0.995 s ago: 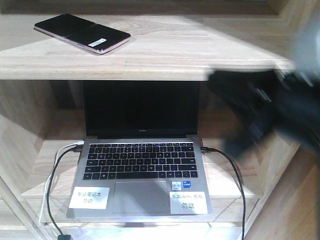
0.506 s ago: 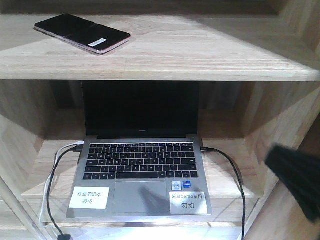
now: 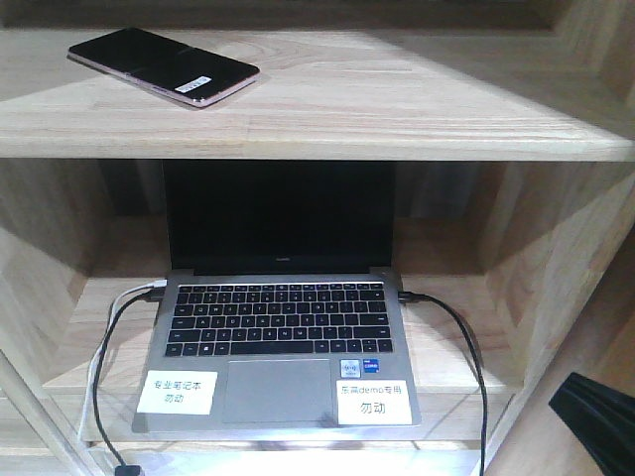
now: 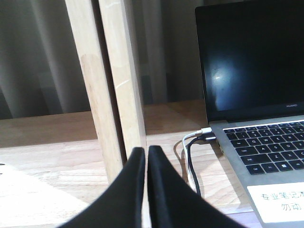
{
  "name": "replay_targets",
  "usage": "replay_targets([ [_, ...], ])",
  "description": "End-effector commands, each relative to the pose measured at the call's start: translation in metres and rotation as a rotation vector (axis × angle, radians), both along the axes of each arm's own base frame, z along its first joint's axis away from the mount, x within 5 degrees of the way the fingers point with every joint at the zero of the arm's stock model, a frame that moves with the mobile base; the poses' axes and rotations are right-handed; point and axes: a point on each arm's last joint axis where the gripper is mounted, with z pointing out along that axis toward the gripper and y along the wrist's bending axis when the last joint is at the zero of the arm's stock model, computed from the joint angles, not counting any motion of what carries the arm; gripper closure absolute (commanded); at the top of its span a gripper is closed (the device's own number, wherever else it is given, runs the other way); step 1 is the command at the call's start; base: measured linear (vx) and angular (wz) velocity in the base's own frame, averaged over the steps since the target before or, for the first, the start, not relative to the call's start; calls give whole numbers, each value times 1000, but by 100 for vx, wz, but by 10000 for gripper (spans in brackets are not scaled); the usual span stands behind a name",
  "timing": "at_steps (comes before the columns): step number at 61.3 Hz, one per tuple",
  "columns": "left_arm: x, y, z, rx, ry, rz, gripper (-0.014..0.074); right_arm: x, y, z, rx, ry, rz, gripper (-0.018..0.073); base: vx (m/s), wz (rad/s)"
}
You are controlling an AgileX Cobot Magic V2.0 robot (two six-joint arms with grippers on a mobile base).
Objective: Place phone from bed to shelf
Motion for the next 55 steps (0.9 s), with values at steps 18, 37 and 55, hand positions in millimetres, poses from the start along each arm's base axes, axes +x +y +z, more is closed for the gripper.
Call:
replay_targets([
  [18,-1,-1,16,-9,-108,-6,596,2,-3,11,35,-32,-32,562,0,0],
  [37,-1,-1,16,-9,-108,-6,596,2,-3,11,36,-32,-33,562,0,0],
  [55,-1,-1,16,-9,-108,-6,596,2,-3,11,7,-53,-45,562,0,0],
])
